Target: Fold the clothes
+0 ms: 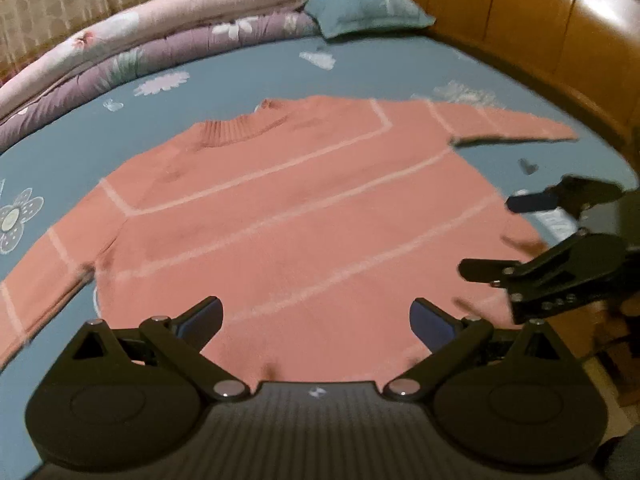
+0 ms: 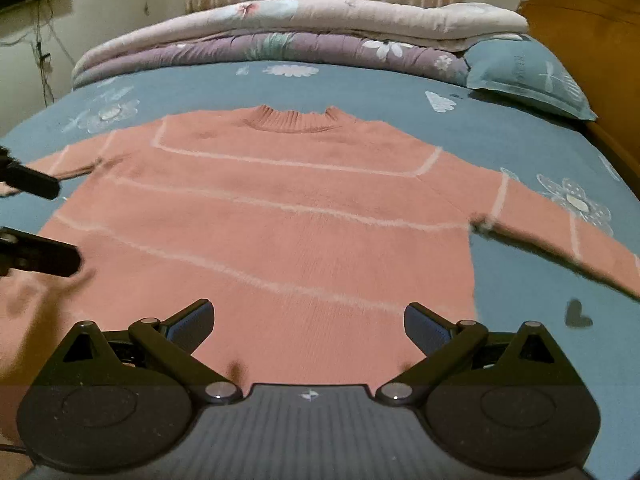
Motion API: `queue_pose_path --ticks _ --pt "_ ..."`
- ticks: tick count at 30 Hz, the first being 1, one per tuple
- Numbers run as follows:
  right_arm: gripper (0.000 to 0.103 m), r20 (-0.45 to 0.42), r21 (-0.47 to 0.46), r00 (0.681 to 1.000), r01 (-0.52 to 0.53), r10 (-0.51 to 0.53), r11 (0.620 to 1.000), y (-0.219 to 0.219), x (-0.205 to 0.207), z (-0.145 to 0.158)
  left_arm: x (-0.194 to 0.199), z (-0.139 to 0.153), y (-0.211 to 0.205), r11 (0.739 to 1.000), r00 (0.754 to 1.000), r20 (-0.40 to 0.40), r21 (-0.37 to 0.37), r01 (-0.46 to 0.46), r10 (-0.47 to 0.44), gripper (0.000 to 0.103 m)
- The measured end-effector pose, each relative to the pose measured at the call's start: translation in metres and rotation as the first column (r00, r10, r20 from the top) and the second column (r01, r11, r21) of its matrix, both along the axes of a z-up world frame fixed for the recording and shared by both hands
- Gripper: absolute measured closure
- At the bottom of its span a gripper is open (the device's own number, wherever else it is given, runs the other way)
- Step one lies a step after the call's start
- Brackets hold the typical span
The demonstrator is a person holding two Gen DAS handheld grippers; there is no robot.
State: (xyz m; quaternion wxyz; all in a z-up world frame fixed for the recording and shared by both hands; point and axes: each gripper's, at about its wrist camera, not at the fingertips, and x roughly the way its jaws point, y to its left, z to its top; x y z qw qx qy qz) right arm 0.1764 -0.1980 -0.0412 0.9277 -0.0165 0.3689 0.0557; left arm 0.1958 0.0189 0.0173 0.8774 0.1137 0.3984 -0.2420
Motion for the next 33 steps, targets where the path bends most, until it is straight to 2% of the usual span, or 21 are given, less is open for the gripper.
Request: queue_pose_path --ticks 4,9,10,11,16,17,21,24,27,30,33 --pt "0.0 0.016 0.002 1.0 0.002 -0.002 1.0 0.011 -0.019 -0.009 -0.024 -0.016 0.007 1.0 0.999 0.026 0.007 -0.027 0.026 0.001" --pt "0.0 -0.013 -0.02 1.0 -0.023 0.023 1.0 0.026 -0.032 -0.052 -0.04 -0.078 0.022 0.995 0.995 0.028 0.023 -0.1 0.1 0.001" --pt "0.0 0.001 -0.022 1.0 -0.019 0.019 1.0 0.027 -0.037 -0.056 -0.041 -0.09 0.027 0.989 0.989 -0.011 0.011 -0.148 0.148 0.001" --pt "0.0 0.024 -0.025 1.0 -0.015 0.015 1.0 0.027 -0.043 -0.058 -0.05 -0.093 0.031 0.986 0.986 -0.016 -0.008 -0.167 0.167 0.001" --pt "0.0 0.021 -0.012 1.0 -0.013 0.013 1.0 0.02 -0.066 -0.059 -0.104 -0.101 0.043 0.971 0.977 0.012 -0.107 -0.213 0.215 0.001" --pt "0.0 0.018 -0.009 1.0 -0.012 0.012 1.0 0.018 -0.07 -0.059 -0.105 -0.101 0.045 0.97 0.976 0.016 -0.118 -0.215 0.218 0.001" --pt "0.0 0.058 -0.014 0.998 0.0 0.001 1.0 0.019 -0.091 -0.065 -0.1 -0.096 0.05 0.964 0.974 0.03 -0.155 -0.216 0.223 0.001" --pt "0.0 0.053 -0.011 0.999 0.012 -0.011 1.0 0.021 -0.094 -0.062 -0.096 -0.092 0.054 0.959 0.973 0.041 -0.183 -0.216 0.227 0.001" --pt "0.0 0.067 0.019 0.996 -0.057 0.055 0.998 0.027 -0.089 -0.052 -0.092 -0.088 0.058 0.954 0.972 0.051 -0.211 -0.215 0.231 0.001" --pt "0.0 0.102 0.019 0.989 -0.109 0.106 0.994 0.038 -0.078 -0.046 -0.061 -0.079 0.061 0.949 0.971 0.092 -0.251 -0.191 0.22 0.001" --pt "0.0 0.088 0.013 0.989 -0.122 0.12 0.992 0.047 -0.07 -0.052 -0.021 -0.078 0.064 0.934 0.968 0.073 -0.287 -0.212 0.242 0.001"
